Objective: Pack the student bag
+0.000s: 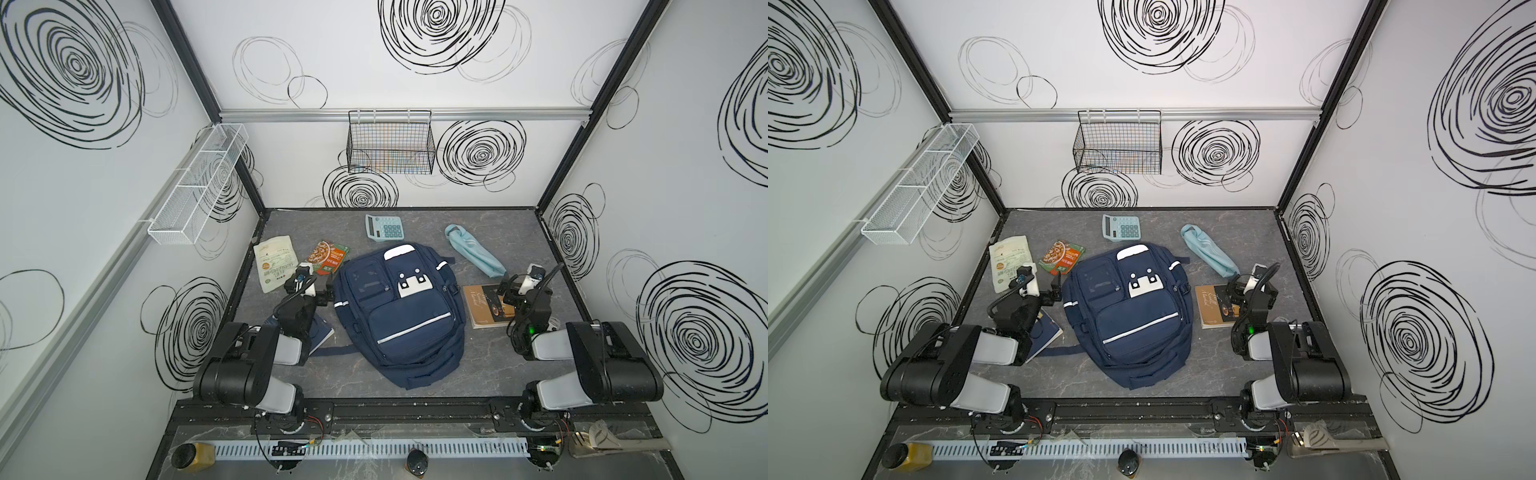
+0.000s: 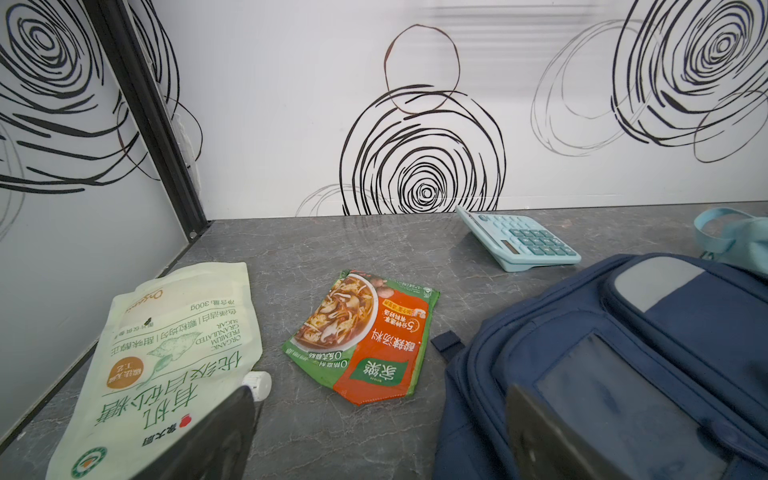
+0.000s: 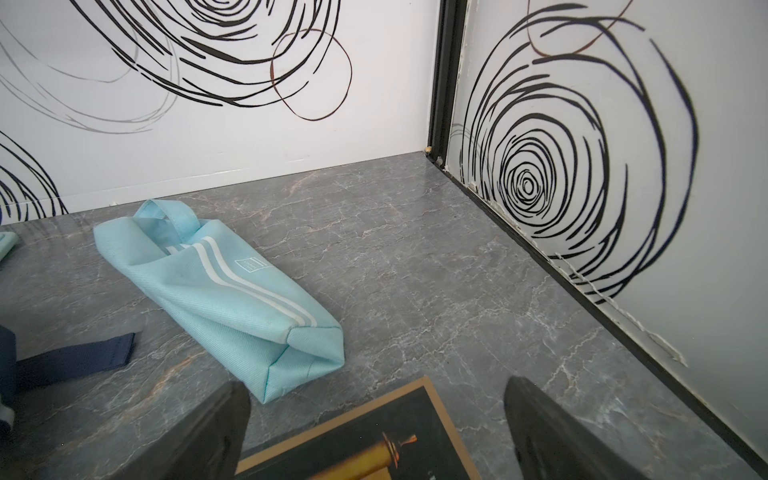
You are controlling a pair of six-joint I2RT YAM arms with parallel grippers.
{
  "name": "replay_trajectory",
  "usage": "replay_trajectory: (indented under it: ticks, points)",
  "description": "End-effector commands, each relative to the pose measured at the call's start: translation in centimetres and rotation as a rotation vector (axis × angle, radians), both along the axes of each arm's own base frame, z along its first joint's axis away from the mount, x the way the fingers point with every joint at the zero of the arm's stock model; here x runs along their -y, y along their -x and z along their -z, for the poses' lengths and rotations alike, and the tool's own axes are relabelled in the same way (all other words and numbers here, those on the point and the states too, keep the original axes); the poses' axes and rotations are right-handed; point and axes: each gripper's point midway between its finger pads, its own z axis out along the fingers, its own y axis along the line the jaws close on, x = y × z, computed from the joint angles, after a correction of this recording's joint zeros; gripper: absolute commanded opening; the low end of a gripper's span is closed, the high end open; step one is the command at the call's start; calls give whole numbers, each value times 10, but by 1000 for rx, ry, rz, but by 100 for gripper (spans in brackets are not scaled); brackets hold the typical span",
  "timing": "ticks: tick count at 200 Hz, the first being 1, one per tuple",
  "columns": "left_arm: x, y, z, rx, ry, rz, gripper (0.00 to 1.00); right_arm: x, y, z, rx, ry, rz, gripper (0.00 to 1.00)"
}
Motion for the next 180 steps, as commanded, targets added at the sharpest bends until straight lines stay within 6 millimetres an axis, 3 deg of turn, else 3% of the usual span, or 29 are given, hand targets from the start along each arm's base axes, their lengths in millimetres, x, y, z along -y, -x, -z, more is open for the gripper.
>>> replay_trajectory:
  ticks: [1,25,51,64,77,91,104,127,142,158,180]
  points:
    - [-1,-4,-19,72,15,8,96,4,-6,-16,55,13,20,100]
    - [-3,-4,-20,75,14,-9,96,6,-9,-13,45,1,6,100]
    - [6,5,-45,105,-29,0,96,5,-3,-25,82,11,15,100]
    - [7,11,-74,134,-12,-78,96,5,0,-38,79,34,29,100]
    - [24,18,-111,204,68,-30,97,6,-4,-58,67,-33,35,100]
    - [62,22,-152,251,104,109,100,-6,-10,-80,79,-126,-59,97]
    - [108,20,-178,203,93,241,96,-29,-15,-93,57,-199,-177,93]
    - [208,27,-199,20,18,539,95,-77,-17,-100,-24,-442,-371,84]
    - [262,44,-196,-101,-5,705,93,-114,-6,-101,-65,-559,-523,76]
    - [307,68,-181,-220,-35,842,90,-139,11,-91,-109,-637,-601,74]
    - [342,96,-141,-375,-115,943,85,-154,38,-74,-184,-661,-625,74]
